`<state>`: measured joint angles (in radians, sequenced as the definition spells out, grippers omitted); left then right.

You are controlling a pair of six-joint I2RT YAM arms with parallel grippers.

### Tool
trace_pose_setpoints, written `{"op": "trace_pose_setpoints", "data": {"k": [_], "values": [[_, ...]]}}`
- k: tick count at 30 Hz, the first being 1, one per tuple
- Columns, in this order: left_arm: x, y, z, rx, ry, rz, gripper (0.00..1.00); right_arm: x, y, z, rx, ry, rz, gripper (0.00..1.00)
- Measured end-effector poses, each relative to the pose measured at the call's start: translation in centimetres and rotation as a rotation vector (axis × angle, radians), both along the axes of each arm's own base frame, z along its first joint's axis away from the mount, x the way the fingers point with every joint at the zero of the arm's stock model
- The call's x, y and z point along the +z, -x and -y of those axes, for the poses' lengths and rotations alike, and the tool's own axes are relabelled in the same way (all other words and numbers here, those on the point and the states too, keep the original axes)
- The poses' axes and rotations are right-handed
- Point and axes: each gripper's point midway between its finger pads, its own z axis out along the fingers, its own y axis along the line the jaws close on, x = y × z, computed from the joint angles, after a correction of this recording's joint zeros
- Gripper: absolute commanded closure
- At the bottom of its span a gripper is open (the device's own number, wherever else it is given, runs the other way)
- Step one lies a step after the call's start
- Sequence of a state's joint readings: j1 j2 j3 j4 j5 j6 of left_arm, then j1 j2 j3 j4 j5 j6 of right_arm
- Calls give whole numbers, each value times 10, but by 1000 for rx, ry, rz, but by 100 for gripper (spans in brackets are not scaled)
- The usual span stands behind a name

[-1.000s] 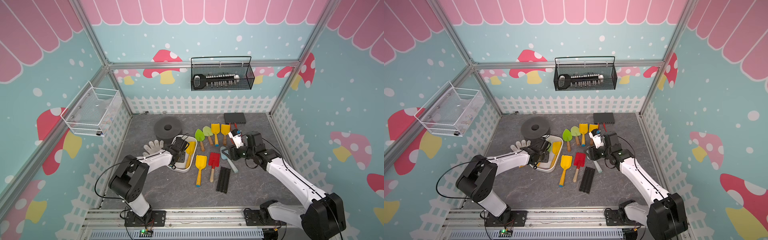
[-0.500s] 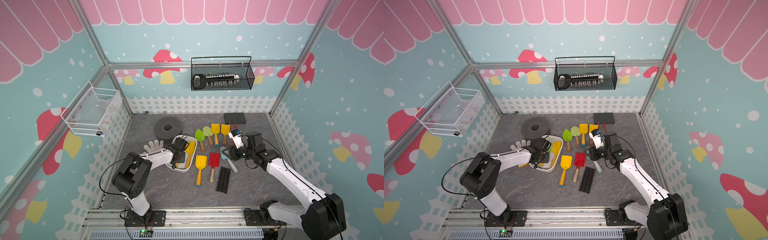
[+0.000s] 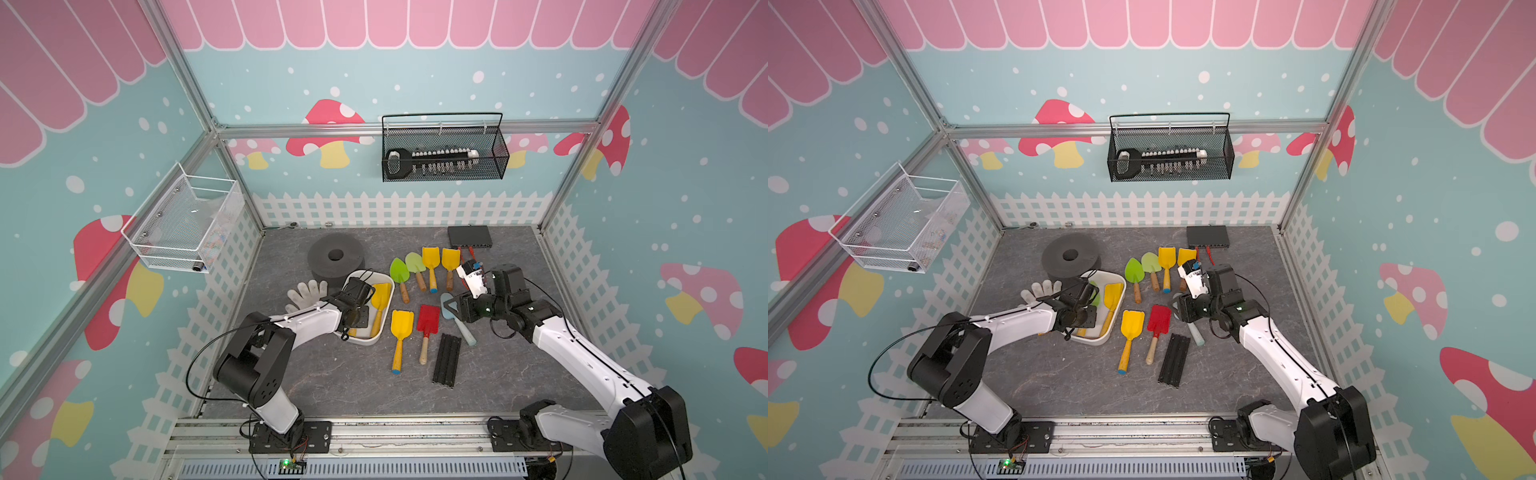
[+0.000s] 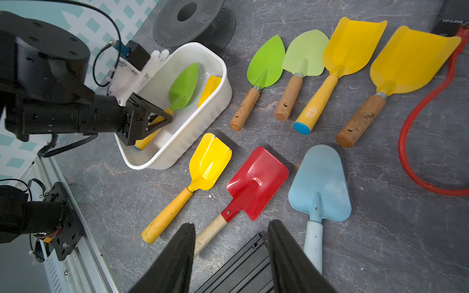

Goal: Take the shovel out of the storage box
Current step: Pick up the shovel from the storage box, then place the shovel at the center of the board.

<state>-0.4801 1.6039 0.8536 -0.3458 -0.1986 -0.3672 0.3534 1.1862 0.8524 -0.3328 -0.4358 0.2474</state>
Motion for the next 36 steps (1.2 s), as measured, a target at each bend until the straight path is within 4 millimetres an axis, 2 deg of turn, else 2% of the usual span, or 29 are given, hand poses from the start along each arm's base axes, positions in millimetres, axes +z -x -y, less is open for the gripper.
{"op": "trace_pose_setpoints", "data": {"k": [4, 12, 26, 32, 36], "values": [[24, 3, 8, -25, 21, 101, 100, 0, 0, -1, 2, -3, 2, 48], [69, 20, 45, -154, 71, 326, 100, -2, 1, -4, 12, -28, 3, 44], [106, 54, 101, -401, 301, 504, 100, 8, 10, -32, 105, -116, 50, 37], [118, 71, 129, -535, 391, 518, 100, 9, 17, -35, 114, -152, 70, 33], [121, 81, 142, -607, 427, 516, 100, 19, 17, -37, 118, -182, 103, 34]]}}
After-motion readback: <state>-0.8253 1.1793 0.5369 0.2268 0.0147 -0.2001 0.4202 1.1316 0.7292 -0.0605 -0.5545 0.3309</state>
